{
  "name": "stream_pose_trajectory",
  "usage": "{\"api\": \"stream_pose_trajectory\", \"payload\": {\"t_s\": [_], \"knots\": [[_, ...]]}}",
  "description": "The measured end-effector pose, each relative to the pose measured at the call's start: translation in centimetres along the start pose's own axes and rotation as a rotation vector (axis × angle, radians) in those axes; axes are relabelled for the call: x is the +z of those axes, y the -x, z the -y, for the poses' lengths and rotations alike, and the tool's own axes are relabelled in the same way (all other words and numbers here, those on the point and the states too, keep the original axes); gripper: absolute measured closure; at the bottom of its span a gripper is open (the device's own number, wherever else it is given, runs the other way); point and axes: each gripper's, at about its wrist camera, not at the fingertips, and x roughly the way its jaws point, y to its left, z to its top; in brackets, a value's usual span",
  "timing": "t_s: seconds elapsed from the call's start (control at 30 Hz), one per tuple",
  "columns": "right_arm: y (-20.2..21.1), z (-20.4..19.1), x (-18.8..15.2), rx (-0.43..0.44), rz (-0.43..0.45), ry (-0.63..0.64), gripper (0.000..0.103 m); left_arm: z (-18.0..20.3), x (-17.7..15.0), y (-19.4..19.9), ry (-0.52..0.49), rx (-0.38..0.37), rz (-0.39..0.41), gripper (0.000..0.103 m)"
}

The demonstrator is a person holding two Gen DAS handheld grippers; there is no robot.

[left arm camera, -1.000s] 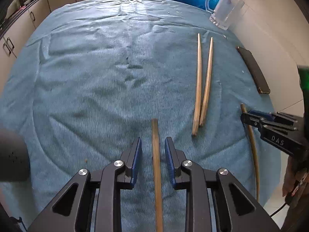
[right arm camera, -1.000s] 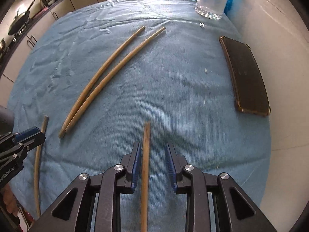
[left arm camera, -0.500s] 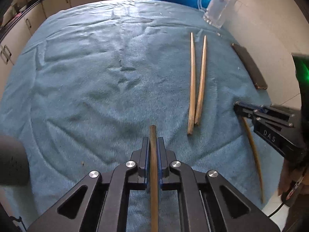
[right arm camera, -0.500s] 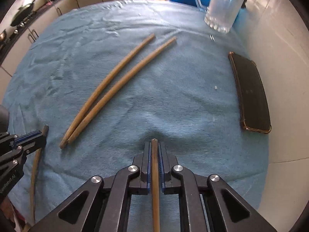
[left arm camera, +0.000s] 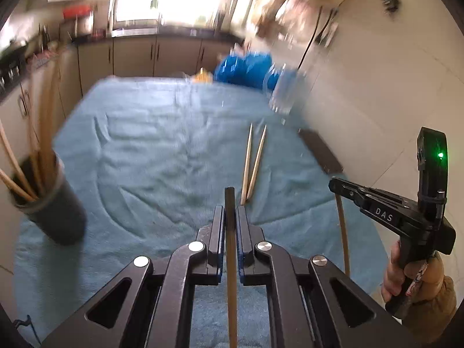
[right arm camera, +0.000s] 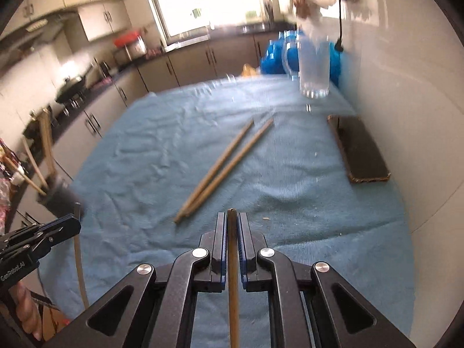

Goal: Organize utensils
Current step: 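Lift both held chopsticks and carry them upright to the black holder, then lower the chopsticks into the black holder and open both tools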

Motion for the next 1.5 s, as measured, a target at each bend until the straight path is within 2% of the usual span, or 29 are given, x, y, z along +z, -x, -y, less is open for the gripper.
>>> {"api": "stream_pose_trajectory", "payload": {"t_s": [0.27,0.4,0.63,0.77,0.97,1.23,1.37,1.5], "knots": [[6.2,-2.7,-0.9,0.059,0.169,0.006,0.096,0.7,-0.5,6.4,-0.020,-0.001,0.156,0.096],[8.0,-4.5,-1.2,0.092,0.213,0.032,0.096,-0.1,-0.7,9.2,0.018,-0.013,0.215,0.097],[10.5,-7.7,-1.1,0.122,0.308,0.092,0.096,-2.2,-0.7,13.8,0.080,0.033,0.334,0.097],[11.6,-10.1,-0.1,0.164,0.369,0.110,0.096,-4.2,-0.4,16.1,0.127,0.030,0.385,0.097],[10.9,-14.3,2.2,0.209,0.435,0.127,0.096,-8.1,0.5,19.9,0.194,0.030,0.470,0.097],[8.2,-20.9,7.0,0.326,0.498,0.131,0.096,-13.4,4.1,22.7,0.240,0.108,0.582,0.097],[6.9,-24.4,9.5,0.397,0.526,0.138,0.096,-15.1,6.3,23.5,0.226,0.145,0.630,0.096],[5.1,-27.3,11.6,0.457,0.533,0.122,0.096,-16.5,8.5,22.7,0.202,0.216,0.649,0.096]]}}
